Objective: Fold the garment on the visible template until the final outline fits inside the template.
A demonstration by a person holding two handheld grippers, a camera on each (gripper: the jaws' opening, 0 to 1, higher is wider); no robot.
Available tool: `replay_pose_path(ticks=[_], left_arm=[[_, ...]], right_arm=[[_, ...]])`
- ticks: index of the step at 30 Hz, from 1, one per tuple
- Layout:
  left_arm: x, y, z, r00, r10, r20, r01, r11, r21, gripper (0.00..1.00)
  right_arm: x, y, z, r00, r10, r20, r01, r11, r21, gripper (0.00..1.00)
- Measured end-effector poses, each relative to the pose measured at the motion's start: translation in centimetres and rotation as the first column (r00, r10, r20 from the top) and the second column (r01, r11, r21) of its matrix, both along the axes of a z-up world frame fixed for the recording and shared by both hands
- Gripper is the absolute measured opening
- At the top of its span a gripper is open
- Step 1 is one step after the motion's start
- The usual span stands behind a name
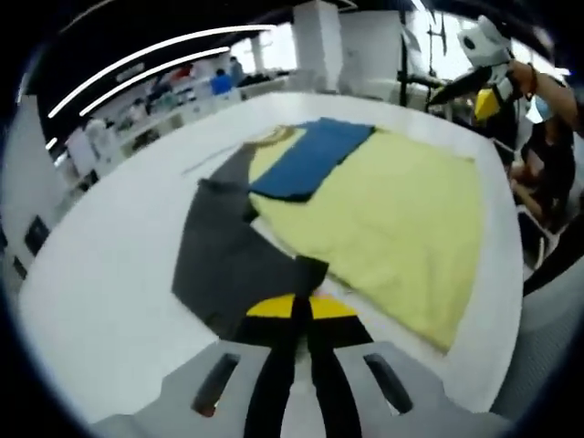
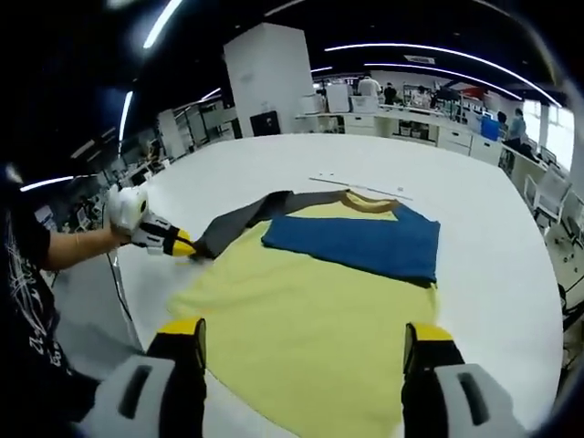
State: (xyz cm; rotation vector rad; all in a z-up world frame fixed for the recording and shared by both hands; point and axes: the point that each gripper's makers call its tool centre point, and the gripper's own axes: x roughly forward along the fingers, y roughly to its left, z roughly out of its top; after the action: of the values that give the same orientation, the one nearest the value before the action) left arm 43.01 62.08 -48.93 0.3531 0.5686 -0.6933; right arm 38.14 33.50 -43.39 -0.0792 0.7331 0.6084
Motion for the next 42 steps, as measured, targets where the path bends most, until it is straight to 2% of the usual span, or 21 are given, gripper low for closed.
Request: replay_pose_path(ticks=[2,5,7,10,16,19,20,21,25,26,30,36,41,42], left_arm=[[1.0,0.9,1.8,0.997,0.049,0.058,-0.047,0.998,-0.035,0.0],[2.4,2.4,3.9,0.984,0.144,0.106,-0.134,0.987,-0.094,0.0],[3.1,3.7,5.1,0.971,0.193,0.144,-0.18,0.979,-0.099,0.0],[4.2,5.4,6.9,0.944,0.271,0.187,-0.247,0.959,-0.141,0.0],[5.2,8.1,8.0,0.903,0.372,0.214,-0.343,0.925,-0.161,0.0],[5.8,9.7,8.5,0.869,0.446,0.214,-0.409,0.891,-0.195,0.0],[5.9,10.0,8.6,0.865,0.453,0.217,-0.414,0.887,-0.202,0.0],[6.2,10.6,8.7,0.85,0.481,0.213,-0.439,0.872,-0.217,0.0],[7.0,12.3,8.8,0.817,0.54,0.205,-0.493,0.837,-0.24,0.0],[7.1,13.0,8.7,0.801,0.563,0.203,-0.518,0.822,-0.237,0.0],[7.5,14.4,8.2,0.776,0.604,0.184,-0.561,0.793,-0.237,0.01],[8.0,16.4,7.4,0.752,0.628,0.197,-0.596,0.777,-0.203,0.01],[8.3,17.7,6.0,0.75,0.631,0.198,-0.615,0.776,-0.143,0.01],[8.4,17.9,5.5,0.754,0.631,0.184,-0.615,0.776,-0.139,0.01]], right_arm=[[-0.1,-0.1,-0.1,1.0,-0.003,-0.002,0.003,1.0,-0.006,0.9],[-0.2,-0.1,-0.2,1.0,-0.002,-0.002,0.002,1.0,-0.012,0.9],[-0.2,-0.2,-0.3,1.0,-0.006,-0.003,0.006,1.0,-0.016,0.9],[-0.2,-0.4,-0.4,1.0,-0.008,-0.002,0.008,1.0,-0.028,0.9],[-0.2,-0.7,-0.4,1.0,-0.009,0.001,0.009,0.999,-0.035,0.9],[-0.1,-0.9,-0.4,1.0,-0.016,0.001,0.017,0.999,-0.035,0.9],[-0.1,-1.0,-0.4,1.0,-0.019,0.002,0.019,0.999,-0.035,0.9],[-0.2,-1.1,-0.5,1.0,-0.024,-0.001,0.024,0.999,-0.034,0.9],[-0.2,-1.2,-0.6,1.0,-0.029,-0.004,0.029,0.999,-0.03,0.9],[-0.2,-1.3,-0.7,1.0,-0.031,-0.006,0.031,0.999,-0.03,0.9],[-0.2,-1.5,-0.9,0.999,-0.037,-0.012,0.036,0.999,-0.029,0.9],[-0.1,-1.7,-1.1,0.999,-0.041,-0.018,0.041,0.999,-0.028,0.9],[0.2,-1.7,-1.0,0.999,-0.043,-0.018,0.043,0.999,-0.023,0.9],[0.1,-1.7,-1.0,0.999,-0.041,-0.019,0.04,0.999,-0.024,0.9]])
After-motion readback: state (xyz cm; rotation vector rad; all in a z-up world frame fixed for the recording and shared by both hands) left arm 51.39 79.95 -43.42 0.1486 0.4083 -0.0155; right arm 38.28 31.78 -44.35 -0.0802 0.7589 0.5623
